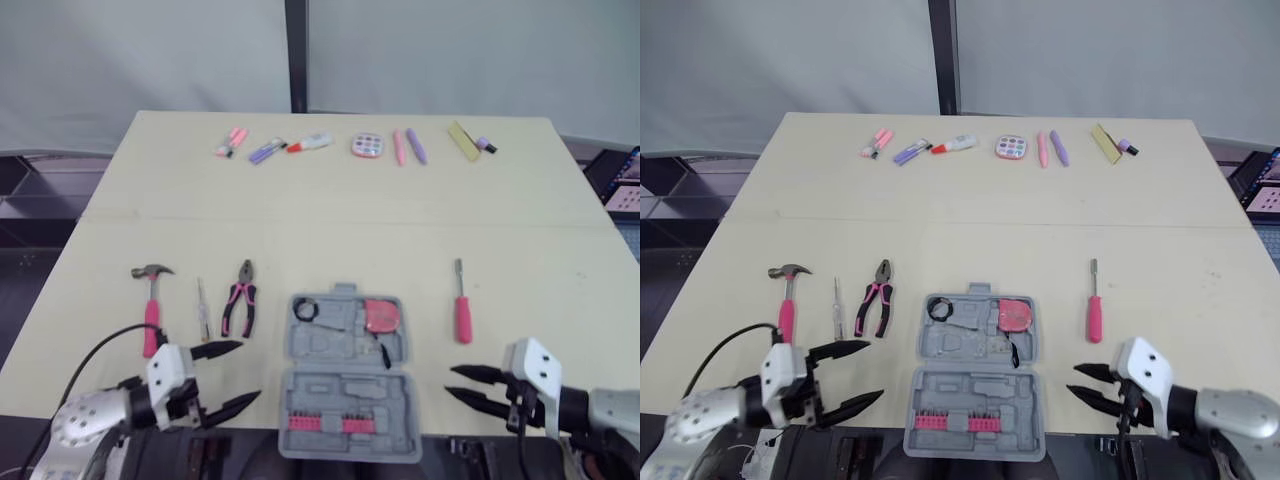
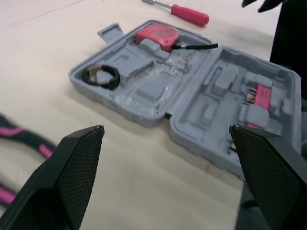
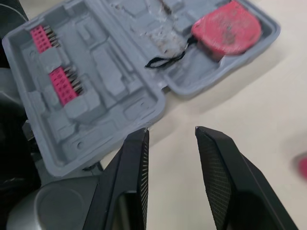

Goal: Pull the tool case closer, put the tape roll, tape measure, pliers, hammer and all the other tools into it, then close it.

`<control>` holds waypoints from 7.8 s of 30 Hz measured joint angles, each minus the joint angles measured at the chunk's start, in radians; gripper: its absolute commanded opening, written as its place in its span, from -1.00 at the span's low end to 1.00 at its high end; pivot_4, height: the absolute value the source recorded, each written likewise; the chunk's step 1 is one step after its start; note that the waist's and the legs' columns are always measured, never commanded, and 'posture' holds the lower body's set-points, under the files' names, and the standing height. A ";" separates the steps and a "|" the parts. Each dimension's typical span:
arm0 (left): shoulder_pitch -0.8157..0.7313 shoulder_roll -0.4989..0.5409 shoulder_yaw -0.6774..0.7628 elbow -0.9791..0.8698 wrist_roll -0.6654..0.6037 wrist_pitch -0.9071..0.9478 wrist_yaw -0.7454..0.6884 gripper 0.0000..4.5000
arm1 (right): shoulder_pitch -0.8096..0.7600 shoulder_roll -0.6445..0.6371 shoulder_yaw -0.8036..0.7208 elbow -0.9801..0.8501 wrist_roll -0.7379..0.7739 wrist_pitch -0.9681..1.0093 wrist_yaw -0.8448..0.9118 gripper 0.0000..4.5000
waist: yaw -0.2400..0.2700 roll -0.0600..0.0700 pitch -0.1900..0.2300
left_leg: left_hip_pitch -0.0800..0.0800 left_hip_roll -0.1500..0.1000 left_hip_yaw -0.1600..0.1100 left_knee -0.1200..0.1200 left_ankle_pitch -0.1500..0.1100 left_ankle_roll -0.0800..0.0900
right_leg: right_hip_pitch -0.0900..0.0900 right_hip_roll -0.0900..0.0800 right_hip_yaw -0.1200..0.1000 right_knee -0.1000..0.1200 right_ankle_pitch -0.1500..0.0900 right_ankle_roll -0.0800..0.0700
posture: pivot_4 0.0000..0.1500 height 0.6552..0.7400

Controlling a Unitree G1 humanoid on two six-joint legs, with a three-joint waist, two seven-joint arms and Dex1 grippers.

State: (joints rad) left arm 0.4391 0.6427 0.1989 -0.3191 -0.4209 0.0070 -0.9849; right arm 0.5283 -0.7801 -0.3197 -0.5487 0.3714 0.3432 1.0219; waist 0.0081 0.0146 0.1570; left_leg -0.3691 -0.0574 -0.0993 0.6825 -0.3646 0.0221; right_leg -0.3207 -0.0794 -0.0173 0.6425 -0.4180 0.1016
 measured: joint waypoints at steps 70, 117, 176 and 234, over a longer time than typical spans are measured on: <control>-0.640 -0.383 -0.101 -0.116 0.160 1.104 1.050 1.00 | -0.087 -0.050 -0.047 -0.036 0.143 -0.031 0.001 0.98 | 0.018 -0.001 0.000 | 0.000 -0.002 0.003 0.002 -0.001 0.002 | -0.001 0.002 0.001 0.005 0.000 0.000 | 1.00 0.37; -0.726 -0.230 -0.010 -0.028 0.158 1.051 0.766 0.07 | -0.097 -0.005 -0.079 -0.056 0.154 -0.018 -0.045 1.00 | 0.015 -0.004 0.001 | 0.001 -0.001 0.003 0.002 0.000 0.001 | -0.004 0.001 0.001 0.011 0.000 0.001 | 1.00 0.37; -1.102 -0.005 -0.612 0.142 0.242 0.527 -0.208 0.07 | -0.849 0.001 0.586 -0.092 0.045 0.469 -0.228 1.00 | 0.010 -0.002 0.003 | -0.003 -0.002 -0.001 0.003 0.000 0.001 | -0.009 0.001 0.000 0.017 0.000 0.000 | 1.00 0.37; -1.093 -0.031 -0.509 0.165 0.196 0.529 -0.208 0.95 | -0.868 0.038 0.593 -0.084 0.021 0.522 -0.239 -0.56 | -0.010 -0.002 0.003 | -0.003 -0.002 -0.001 0.003 0.000 0.001 | -0.011 0.001 0.000 0.020 0.000 0.000 | 1.00 0.37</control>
State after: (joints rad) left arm -0.6542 0.6114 -0.3096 -0.1538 -0.2245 0.5361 -1.1928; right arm -0.3392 -0.7426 0.2729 -0.6327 0.3921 0.8647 0.7828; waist -0.0020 0.0129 0.1600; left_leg -0.3720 -0.0597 -0.1007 0.6855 -0.3650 0.0231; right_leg -0.3316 -0.0788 -0.0175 0.6627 -0.4179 0.1018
